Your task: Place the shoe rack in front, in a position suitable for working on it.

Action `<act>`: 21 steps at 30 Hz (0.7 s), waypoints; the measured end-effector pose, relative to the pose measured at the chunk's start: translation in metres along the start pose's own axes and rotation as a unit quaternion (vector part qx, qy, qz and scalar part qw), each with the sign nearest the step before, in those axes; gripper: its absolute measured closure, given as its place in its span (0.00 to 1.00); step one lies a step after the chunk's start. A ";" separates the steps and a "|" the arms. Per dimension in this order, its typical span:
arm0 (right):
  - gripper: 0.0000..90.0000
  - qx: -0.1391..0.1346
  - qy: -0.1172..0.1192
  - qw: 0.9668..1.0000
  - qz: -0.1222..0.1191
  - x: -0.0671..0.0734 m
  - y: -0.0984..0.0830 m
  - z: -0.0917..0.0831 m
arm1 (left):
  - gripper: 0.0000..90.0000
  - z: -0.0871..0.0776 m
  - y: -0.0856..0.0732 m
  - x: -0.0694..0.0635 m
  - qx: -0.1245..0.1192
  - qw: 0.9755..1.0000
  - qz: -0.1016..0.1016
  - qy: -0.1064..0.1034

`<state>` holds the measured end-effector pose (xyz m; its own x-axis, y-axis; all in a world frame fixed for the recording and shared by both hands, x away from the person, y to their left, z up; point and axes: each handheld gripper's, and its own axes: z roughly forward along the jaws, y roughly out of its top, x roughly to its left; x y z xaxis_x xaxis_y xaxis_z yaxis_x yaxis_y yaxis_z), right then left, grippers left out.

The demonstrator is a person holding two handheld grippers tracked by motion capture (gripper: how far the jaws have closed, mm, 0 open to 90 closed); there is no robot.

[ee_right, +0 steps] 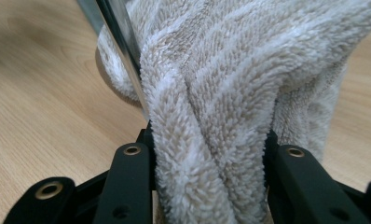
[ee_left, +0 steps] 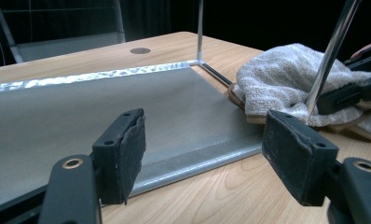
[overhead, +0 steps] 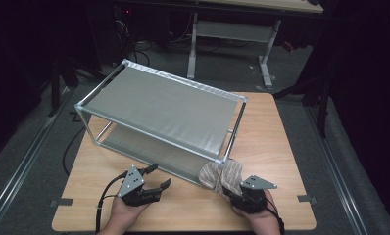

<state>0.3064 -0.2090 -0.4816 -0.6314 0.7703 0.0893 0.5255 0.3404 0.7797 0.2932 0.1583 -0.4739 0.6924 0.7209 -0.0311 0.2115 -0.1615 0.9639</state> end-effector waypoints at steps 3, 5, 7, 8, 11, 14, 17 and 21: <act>0.68 0.000 0.004 1.000 -0.005 0.005 0.001 0.000 | 0.34 -0.002 0.003 -0.004 -0.005 1.000 0.001 -0.001; 0.68 0.001 0.010 1.000 -0.012 0.009 0.002 0.000 | 0.33 -0.003 0.006 -0.009 -0.009 1.000 0.003 -0.001; 0.68 0.002 0.018 1.000 -0.018 0.013 0.003 0.002 | 0.32 -0.005 0.009 -0.013 -0.013 1.000 0.005 -0.005; 0.68 0.002 0.021 1.000 -0.019 0.016 0.003 0.003 | 0.32 -0.006 0.010 -0.016 -0.016 1.000 0.006 -0.007; 0.68 0.008 0.035 0.999 -0.038 0.026 0.004 0.008 | 0.32 -0.007 0.013 -0.023 -0.020 1.000 0.005 -0.018; 0.68 0.015 0.047 0.997 -0.054 0.035 0.005 0.014 | 0.32 -0.007 0.015 -0.031 -0.021 0.999 0.004 -0.031; 0.68 0.024 0.060 0.996 -0.067 0.044 0.006 0.019 | 0.32 -0.006 0.016 -0.039 -0.021 0.999 0.001 -0.049; 0.68 0.028 0.075 0.993 -0.083 0.053 0.006 0.023 | 0.32 -0.006 0.018 -0.045 -0.022 0.998 0.001 -0.062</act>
<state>0.2897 -0.1538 -0.4862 -0.7883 0.6126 0.0569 0.4344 0.4887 0.7566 0.2617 0.1266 -0.4541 0.7730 0.6316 -0.0597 0.1821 -0.1307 0.9745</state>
